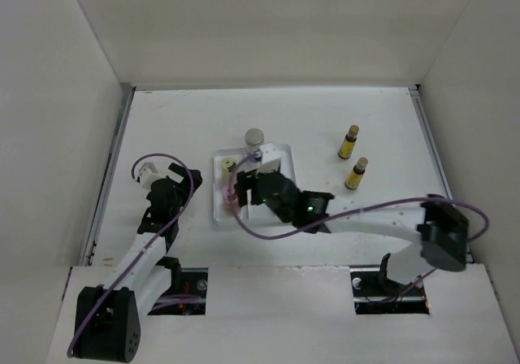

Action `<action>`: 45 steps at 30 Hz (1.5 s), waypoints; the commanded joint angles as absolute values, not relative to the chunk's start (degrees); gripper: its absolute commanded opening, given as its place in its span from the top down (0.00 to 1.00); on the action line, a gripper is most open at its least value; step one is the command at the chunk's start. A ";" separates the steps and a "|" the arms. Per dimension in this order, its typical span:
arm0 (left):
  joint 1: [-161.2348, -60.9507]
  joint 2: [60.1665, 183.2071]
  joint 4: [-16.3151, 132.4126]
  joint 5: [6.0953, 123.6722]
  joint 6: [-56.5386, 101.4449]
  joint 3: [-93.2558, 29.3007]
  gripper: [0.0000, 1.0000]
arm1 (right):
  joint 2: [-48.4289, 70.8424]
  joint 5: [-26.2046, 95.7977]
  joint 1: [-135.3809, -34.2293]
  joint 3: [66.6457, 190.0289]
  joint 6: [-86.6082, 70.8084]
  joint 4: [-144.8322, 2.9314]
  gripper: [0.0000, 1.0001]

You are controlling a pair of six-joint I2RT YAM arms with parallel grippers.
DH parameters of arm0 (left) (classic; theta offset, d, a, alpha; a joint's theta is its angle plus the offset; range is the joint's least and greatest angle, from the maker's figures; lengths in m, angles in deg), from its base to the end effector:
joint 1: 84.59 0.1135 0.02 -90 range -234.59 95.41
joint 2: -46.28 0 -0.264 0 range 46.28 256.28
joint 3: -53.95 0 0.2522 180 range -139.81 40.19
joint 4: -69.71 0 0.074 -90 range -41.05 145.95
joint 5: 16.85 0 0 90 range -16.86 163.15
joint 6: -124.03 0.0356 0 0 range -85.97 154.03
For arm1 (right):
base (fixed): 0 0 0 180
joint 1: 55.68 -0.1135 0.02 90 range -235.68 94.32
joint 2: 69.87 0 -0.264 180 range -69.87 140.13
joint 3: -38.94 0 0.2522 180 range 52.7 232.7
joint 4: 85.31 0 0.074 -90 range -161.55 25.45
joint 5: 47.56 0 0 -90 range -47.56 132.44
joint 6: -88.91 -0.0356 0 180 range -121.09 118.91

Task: Organize the condiment bottles

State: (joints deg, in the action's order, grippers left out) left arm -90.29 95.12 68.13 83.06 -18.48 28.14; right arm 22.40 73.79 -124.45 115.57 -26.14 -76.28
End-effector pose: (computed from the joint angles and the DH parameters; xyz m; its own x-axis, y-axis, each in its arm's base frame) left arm 0.1772 -0.0115 0.1682 -0.2063 -0.7649 -0.6102 -0.3640 0.6389 -0.6778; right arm 0.1506 0.3365 0.2657 -0.4015 -0.0349 -0.9152 -0.5021 0.8441 0.1880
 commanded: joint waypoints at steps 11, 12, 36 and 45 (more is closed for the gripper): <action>-90.96 95.76 70.45 82.81 -18.00 27.01 0.00 | -20.04 92.54 -91.52 89.18 -29.04 -63.04 0.24; -91.05 95.85 70.62 82.81 -17.82 27.10 0.00 | -19.60 92.27 -89.40 89.26 -29.12 -61.89 0.23; -91.14 95.94 71.15 83.43 -17.82 27.53 0.00 | -11.78 85.50 -89.53 93.74 -22.10 -72.59 0.69; -90.79 95.24 70.80 83.34 -18.17 27.80 0.00 | 3.14 80.16 -106.16 106.83 -20.07 -81.73 0.69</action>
State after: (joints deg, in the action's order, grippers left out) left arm -90.77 96.21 68.22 83.12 -18.46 28.14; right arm -1.67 82.64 -103.84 101.08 -21.47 -71.43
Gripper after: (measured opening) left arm 0.997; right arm 0.421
